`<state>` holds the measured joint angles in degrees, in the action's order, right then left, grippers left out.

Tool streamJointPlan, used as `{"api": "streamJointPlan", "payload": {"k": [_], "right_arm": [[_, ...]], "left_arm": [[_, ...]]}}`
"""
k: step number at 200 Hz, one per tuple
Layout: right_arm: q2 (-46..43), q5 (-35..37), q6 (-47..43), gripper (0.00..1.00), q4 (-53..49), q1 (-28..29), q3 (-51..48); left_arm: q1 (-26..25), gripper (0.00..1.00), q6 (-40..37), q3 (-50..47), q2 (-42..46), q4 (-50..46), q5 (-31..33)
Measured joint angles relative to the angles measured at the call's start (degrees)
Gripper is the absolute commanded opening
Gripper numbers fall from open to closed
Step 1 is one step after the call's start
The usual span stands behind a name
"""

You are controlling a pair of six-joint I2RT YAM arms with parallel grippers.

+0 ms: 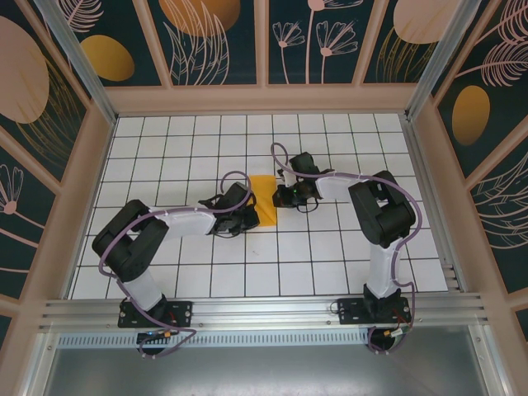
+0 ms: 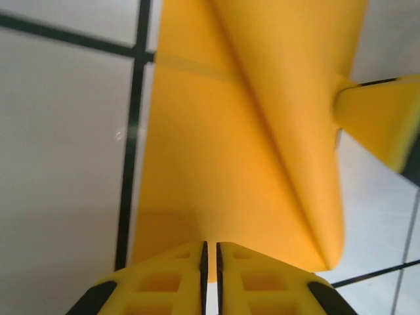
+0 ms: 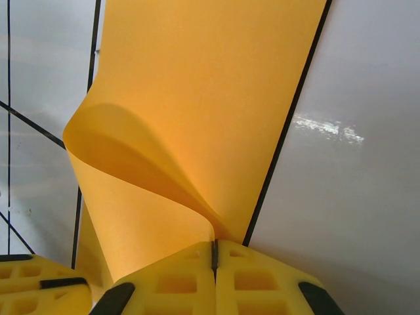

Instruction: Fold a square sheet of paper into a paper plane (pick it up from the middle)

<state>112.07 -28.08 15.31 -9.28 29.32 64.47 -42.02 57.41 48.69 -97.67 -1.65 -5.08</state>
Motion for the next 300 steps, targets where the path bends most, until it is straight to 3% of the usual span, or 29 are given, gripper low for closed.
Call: {"api": "streamJointPlan", "payload": {"k": [48, 91, 138, 300], "right_arm": [[0.11, 0.00, 0.00, 0.04, 0.02, -0.04, 0.02], [0.24, -0.02, 0.00, 0.04, 0.00, -0.09, 0.13], [0.28, -0.02, 0.00, 0.04, -0.02, -0.09, 0.17], [1.36, -0.02, 0.02, 0.04, -1.40, -0.31, 1.92]], "left_arm": [[0.74, 0.16, -0.33, 3.28, 4.85, 5.27, 0.90], [2.25, 0.15, 0.02, 5.29, -0.26, 9.51, -0.74], [2.27, 0.13, 0.13, 8.59, -6.62, 8.59, -0.57], [2.38, 0.12, 0.96, 9.03, -9.73, 5.42, 2.32]]}}
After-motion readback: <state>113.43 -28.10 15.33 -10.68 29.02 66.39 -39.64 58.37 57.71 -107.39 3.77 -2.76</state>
